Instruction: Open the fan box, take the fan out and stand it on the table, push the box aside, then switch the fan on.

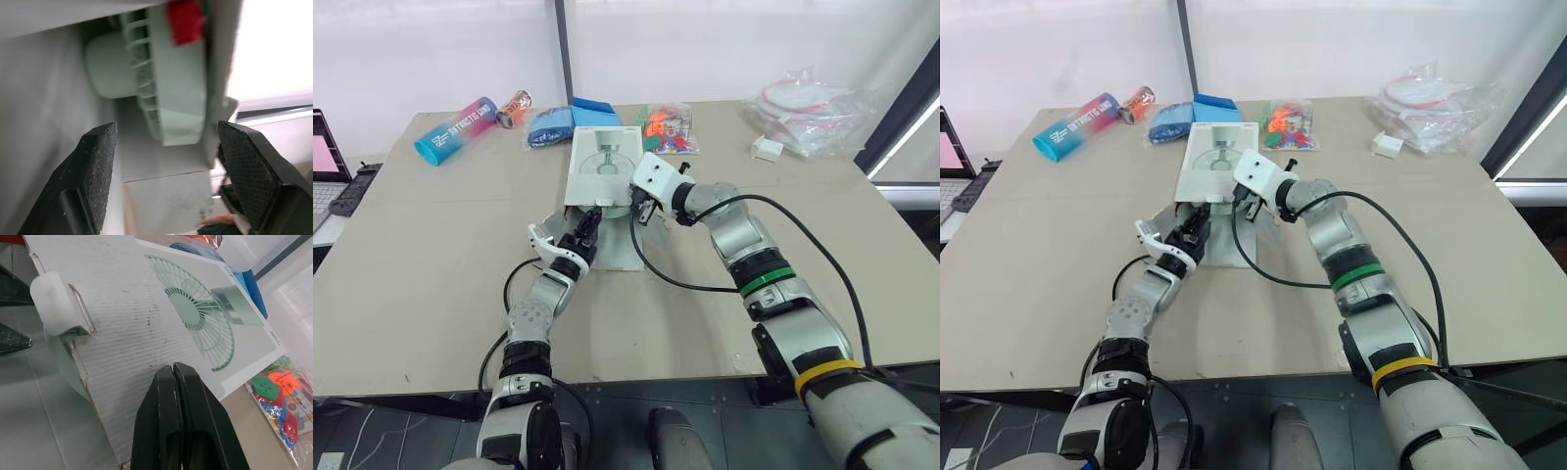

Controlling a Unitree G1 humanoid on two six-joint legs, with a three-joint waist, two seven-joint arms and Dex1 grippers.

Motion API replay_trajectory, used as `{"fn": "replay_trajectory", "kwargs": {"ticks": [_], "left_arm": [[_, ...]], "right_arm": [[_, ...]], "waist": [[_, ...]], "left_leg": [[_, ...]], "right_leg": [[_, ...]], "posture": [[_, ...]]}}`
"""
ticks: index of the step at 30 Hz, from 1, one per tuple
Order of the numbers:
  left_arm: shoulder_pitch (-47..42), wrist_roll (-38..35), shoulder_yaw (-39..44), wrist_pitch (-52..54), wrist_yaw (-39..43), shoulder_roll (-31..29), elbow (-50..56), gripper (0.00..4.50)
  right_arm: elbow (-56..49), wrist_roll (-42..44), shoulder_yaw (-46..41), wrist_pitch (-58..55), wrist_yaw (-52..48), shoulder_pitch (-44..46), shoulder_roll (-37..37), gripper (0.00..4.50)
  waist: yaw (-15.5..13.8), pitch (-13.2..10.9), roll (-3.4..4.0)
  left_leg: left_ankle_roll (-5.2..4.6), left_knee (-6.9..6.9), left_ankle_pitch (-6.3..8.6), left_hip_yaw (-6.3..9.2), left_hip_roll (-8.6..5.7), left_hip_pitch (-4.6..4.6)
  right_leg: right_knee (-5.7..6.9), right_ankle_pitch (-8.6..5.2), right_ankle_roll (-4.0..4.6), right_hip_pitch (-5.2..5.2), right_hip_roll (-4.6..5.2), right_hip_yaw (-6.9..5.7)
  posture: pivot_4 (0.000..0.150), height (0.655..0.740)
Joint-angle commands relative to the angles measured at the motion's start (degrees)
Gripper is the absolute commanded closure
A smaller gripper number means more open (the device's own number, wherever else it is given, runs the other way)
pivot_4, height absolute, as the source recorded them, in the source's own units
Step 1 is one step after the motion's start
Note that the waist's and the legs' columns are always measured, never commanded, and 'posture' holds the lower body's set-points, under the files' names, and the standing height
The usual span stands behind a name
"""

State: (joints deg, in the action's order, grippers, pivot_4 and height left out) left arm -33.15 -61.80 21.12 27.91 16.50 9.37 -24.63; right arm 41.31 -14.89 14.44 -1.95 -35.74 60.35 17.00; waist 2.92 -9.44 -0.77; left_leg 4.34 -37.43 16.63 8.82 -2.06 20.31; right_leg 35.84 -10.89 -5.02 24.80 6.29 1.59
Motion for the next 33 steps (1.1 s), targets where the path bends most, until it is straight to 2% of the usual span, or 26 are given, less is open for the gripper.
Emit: {"fn": "replay_trajectory", "kwargs": {"ticks": [1,16,33], "left_arm": [[-1.32,-1.97,-0.48,1.15,-0.95,4.07,4.31,1.05],[-3.61,1.47,-2.59,-0.58,0.30,4.20,-1.20,1.05],[-8.18,1.14,-1.72,-2.95,1.43,3.35,-5.79,1.05]], "right_arm": [[-1.43,0.09,-0.04,0.77,0.69,0.38,-0.23,4.50],[-1.81,-0.07,0.05,0.59,0.91,0.02,-0.22,4.50],[-2.60,-0.23,-0.05,0.00,1.19,-0.51,0.02,4.50]], "waist": [[0.00,0.00,0.00],[0.00,0.00,0.00],[0.00,0.00,0.00]], "left_leg": [[0.00,0.00,0.00,0.00,0.00,0.00],[0.00,0.00,0.00,0.00,0.00,0.01],[0.00,0.00,0.00,0.00,0.00,0.01]], "right_leg": [[0.00,0.00,0.00,0.01,0.00,0.00],[0.00,0.00,0.00,0.02,0.00,0.00],[0.00,0.00,0.00,0.01,0.00,0.00]], "posture": [[0.150,0.7400],[0.150,0.7400],[0.150,0.7400]]}}
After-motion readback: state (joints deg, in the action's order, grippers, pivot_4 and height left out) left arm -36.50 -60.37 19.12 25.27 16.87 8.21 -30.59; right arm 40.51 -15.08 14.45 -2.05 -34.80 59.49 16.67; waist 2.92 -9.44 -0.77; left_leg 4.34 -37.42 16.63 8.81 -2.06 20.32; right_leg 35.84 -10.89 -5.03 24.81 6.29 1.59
